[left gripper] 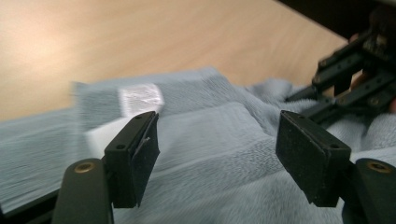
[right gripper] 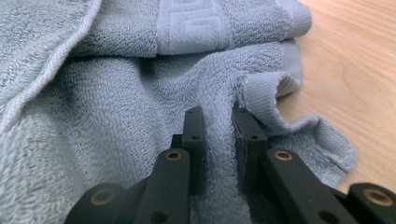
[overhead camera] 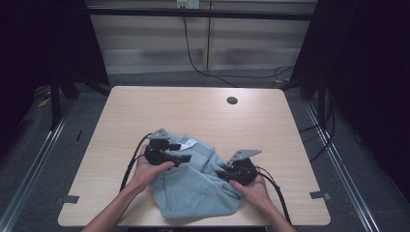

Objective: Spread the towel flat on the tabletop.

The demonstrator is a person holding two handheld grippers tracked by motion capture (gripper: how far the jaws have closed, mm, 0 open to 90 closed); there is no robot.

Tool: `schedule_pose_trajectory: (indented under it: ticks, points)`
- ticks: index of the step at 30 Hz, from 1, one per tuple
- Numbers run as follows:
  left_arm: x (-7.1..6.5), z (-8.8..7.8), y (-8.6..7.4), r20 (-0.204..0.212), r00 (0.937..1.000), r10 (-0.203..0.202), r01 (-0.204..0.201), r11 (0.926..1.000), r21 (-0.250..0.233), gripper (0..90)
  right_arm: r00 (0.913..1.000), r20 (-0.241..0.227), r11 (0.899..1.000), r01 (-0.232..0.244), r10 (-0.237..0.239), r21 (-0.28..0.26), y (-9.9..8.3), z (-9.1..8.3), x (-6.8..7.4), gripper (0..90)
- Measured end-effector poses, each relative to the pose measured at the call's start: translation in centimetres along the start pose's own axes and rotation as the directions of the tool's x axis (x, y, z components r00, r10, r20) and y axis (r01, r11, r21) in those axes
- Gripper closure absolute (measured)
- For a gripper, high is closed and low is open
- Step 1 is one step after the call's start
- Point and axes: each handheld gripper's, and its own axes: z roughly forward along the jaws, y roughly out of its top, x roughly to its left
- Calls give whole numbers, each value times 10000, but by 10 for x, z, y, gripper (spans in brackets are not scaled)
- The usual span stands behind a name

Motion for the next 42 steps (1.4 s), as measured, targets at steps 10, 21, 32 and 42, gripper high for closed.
schedule_pose_trajectory:
  ticks: [10, 21, 32, 42]
  points:
    - [-15, 23, -17, 1165, 9923, 428, -555, 9926, 1080, 293, 9998, -126, 9999, -129, 129, -60, 0, 0, -2, 778]
    - [-29, 33, -17, 632, 9882, 1393, -1486, 9721, 1814, 667, 9992, -206, 9994, -355, 354, -45, 1, 2, -4, 785]
    - [-17, 9, -13, 685, 9949, 744, -805, 9926, 914, 862, 9981, 200, 9980, -575, 580, -258, 4, -8, -11, 798]
    - [-6, -46, 7, 129, 9989, 455, -437, 9921, -1175, 875, 9906, 916, 9788, -827, 1012, -1871, 18, -43, -19, 811]
